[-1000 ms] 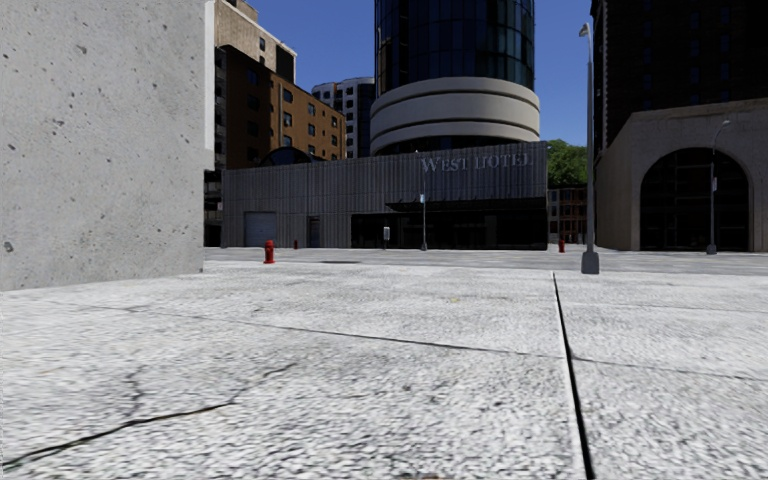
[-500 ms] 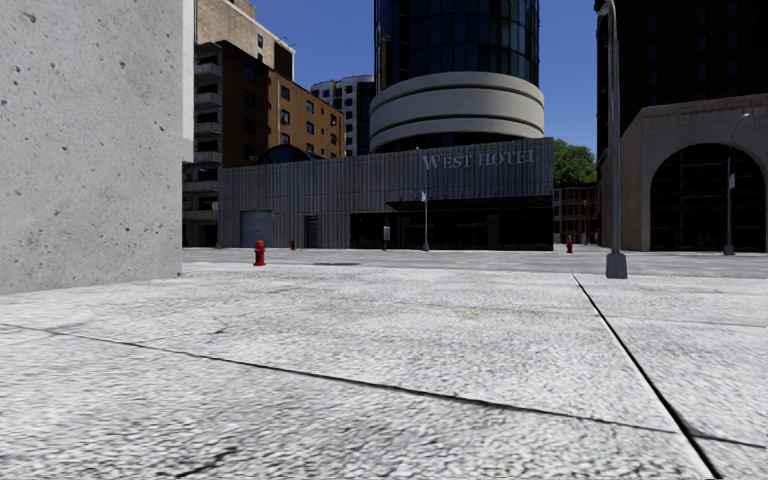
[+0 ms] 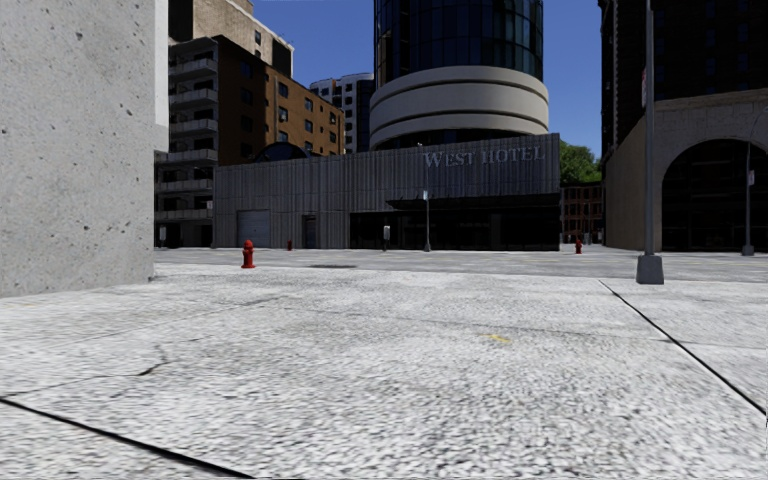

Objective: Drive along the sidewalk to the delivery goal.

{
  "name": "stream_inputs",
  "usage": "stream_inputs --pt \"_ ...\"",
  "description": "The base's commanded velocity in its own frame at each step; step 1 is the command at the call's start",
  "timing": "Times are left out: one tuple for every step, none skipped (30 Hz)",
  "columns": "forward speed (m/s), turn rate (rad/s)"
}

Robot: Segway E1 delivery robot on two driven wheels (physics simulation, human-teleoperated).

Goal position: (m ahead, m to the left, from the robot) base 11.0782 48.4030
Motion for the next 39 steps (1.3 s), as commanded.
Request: stream_inputs --pt "2.0 0.0" --pt "2.0 0.0" --pt "2.0 0.0" --pt "2.0 0.0" --pt "2.0 0.0" --pt "2.0 0.0" --pt "2.0 0.0" --pt "2.0 0.0" --pt "2.0 0.0" --pt "2.0 0.0" --pt "2.0 0.0" --pt "2.0 0.0" --pt "2.0 0.0" --pt "2.0 0.0" --pt "2.0 0.0" --pt "2.0 0.0" --pt "2.0 0.0" --pt "2.0 0.0" --pt "2.0 0.0" --pt "2.0 0.0" --pt "2.0 0.0" --pt "2.0 0.0" --pt "2.0 0.0" --pt "2.0 0.0" --pt "2.0 0.0" --pt "2.0 0.0" --pt "2.0 0.0" --pt "2.0 0.0" --pt "2.0 0.0" --pt "2.0 0.0" --pt "2.0 0.0" --pt "2.0 0.0" --pt "2.0 0.0" --pt "2.0 0.0" --pt "2.0 0.0" --pt "2.0 0.0" --pt "2.0 0.0" --pt "2.0 0.0" --pt "2.0 0.0"
